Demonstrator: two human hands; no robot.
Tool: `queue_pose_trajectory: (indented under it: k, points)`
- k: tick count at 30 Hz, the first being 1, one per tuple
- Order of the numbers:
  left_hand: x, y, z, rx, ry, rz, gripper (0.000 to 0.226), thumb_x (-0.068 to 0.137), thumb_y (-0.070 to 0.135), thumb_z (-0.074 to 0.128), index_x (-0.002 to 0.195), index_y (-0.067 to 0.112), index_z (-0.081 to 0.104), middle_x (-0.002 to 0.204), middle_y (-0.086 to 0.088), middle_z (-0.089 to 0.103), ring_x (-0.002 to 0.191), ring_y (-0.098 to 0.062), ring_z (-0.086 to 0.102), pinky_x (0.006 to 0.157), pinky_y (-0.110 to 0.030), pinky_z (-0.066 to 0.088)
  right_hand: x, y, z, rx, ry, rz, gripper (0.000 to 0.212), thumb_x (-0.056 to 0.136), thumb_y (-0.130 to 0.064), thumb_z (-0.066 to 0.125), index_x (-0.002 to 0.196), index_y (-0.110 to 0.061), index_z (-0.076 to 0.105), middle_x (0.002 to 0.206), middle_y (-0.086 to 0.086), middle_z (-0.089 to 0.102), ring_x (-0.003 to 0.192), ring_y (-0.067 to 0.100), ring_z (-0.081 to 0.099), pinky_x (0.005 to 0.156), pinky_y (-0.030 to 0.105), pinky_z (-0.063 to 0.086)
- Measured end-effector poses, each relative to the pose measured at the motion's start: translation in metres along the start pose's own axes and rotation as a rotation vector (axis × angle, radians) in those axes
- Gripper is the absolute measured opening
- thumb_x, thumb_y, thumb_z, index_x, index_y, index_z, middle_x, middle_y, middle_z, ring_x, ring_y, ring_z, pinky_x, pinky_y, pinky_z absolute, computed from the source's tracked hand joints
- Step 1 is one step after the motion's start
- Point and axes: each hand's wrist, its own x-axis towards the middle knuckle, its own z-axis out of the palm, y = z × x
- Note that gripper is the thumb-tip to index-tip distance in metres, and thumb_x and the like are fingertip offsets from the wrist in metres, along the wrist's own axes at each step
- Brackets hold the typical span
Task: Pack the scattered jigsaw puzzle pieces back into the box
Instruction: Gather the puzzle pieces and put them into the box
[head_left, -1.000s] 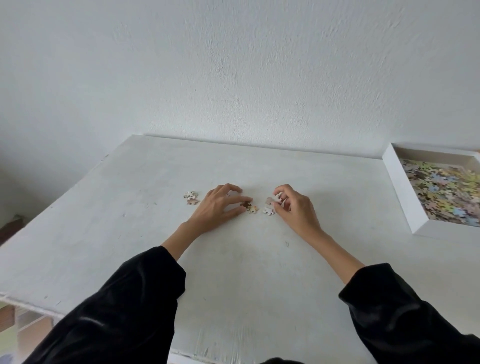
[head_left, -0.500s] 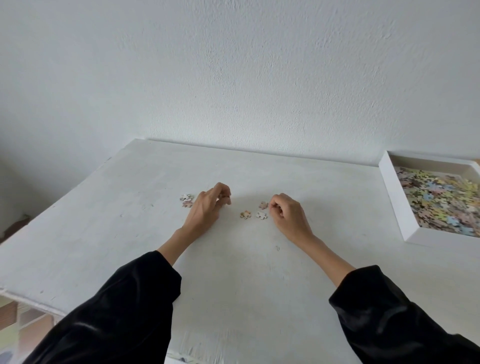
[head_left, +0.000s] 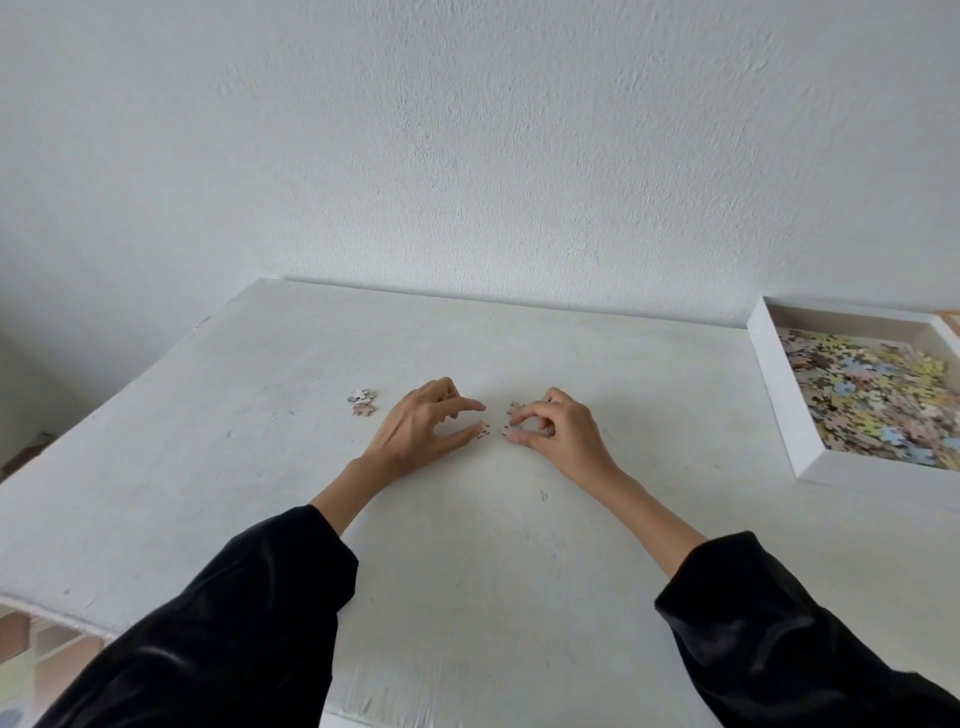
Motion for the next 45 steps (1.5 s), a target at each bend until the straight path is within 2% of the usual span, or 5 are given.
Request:
queue_pose_trajectory:
  k: [21,28,37,40,45]
  points:
    - [0.011,-0.002,-0.001,-0.105,-0.134,-0.024,0.019,0.079,0.039,0.068,0.095,0.028,0.069,0.084,0.004,0.047,0.079,-0.014,0.048,0.066,-0.036,0.047,0.000,-0.004,0.000,-0.138,0.019,-0.008,0.024,0.082,-0.023,0.066,0.105,-0.018,0.070,0.080,-0.001,0.042,0.073,0.009,0.044,0.060,0.015,0.031]
    - [0.011,-0.002,-0.001,-0.117,-0.126,-0.019,0.024,0.080,0.037,0.069,0.101,0.028,0.069,0.084,0.008,0.045,0.078,-0.010,0.046,0.066,-0.030,0.044,0.001,-0.004,0.000,-0.139,-0.002,-0.018,0.017,0.082,-0.020,0.066,0.097,-0.014,0.067,0.073,-0.013,0.034,0.068,-0.003,0.042,0.063,0.022,0.034]
    - [0.012,-0.007,0.002,-0.166,-0.129,-0.037,0.022,0.077,0.044,0.067,0.092,0.028,0.070,0.082,0.007,0.048,0.079,-0.008,0.048,0.064,-0.024,0.041,-0.004,-0.006,0.001,-0.085,0.041,-0.136,0.013,0.088,-0.006,0.055,0.082,-0.007,0.043,0.083,0.001,0.048,0.082,0.019,0.059,0.063,0.029,0.046]
    - [0.016,-0.013,0.004,-0.235,-0.165,-0.098,0.017,0.073,0.033,0.076,0.086,0.027,0.067,0.082,0.011,0.044,0.078,-0.004,0.045,0.065,-0.013,0.035,-0.004,-0.004,0.001,-0.082,0.093,-0.111,0.008,0.089,0.001,0.050,0.085,-0.005,0.047,0.080,-0.002,0.049,0.068,0.009,0.049,0.061,0.023,0.039]
    - [0.019,-0.012,0.002,-0.347,-0.209,-0.092,0.026,0.072,0.017,0.077,0.077,0.022,0.053,0.081,0.008,0.047,0.071,-0.003,0.044,0.063,-0.010,0.036,-0.004,-0.005,0.003,-0.135,0.031,-0.087,0.026,0.091,0.000,0.037,0.109,-0.005,0.055,0.098,-0.001,0.058,0.082,0.009,0.054,0.071,0.019,0.041]
